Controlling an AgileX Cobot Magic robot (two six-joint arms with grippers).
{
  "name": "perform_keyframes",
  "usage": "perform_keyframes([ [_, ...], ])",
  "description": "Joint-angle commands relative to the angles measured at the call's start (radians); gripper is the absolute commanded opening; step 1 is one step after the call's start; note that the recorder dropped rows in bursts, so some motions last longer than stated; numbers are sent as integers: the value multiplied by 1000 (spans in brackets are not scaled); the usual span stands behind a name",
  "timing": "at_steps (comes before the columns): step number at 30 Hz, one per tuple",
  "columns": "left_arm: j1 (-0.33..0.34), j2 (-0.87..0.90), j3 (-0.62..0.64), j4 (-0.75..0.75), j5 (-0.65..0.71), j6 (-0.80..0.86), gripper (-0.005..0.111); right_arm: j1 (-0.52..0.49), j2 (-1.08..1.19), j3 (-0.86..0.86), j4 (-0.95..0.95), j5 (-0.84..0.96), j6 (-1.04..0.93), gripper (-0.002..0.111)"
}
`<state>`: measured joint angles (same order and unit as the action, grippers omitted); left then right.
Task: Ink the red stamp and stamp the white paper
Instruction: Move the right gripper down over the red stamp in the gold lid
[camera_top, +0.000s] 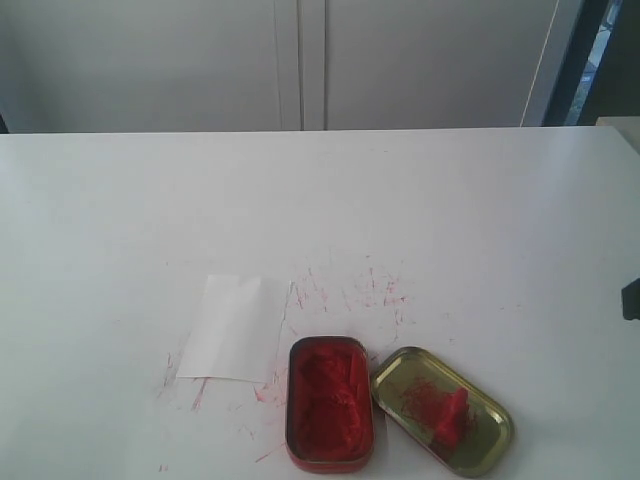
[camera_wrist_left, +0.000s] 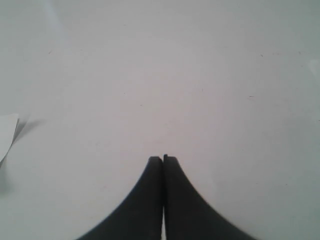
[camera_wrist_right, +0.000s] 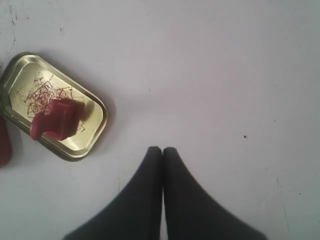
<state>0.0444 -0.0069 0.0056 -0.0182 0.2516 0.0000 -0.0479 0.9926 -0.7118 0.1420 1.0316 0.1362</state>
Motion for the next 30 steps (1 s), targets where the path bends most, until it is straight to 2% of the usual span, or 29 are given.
perform_keyframes([
  [1, 2, 7, -6, -10, 3, 0, 0, 32, 34, 5, 14, -2, -8, 0],
  [7, 2, 7, -6, -10, 3, 0, 0, 145, 56, 5, 90, -39, 13, 0],
  [19, 2, 7, -6, -10, 3, 0, 0, 348, 144, 5, 88, -105, 172, 0],
  [30, 2, 7, -6, -10, 3, 0, 0, 490, 249, 4, 25, -182, 420, 0],
])
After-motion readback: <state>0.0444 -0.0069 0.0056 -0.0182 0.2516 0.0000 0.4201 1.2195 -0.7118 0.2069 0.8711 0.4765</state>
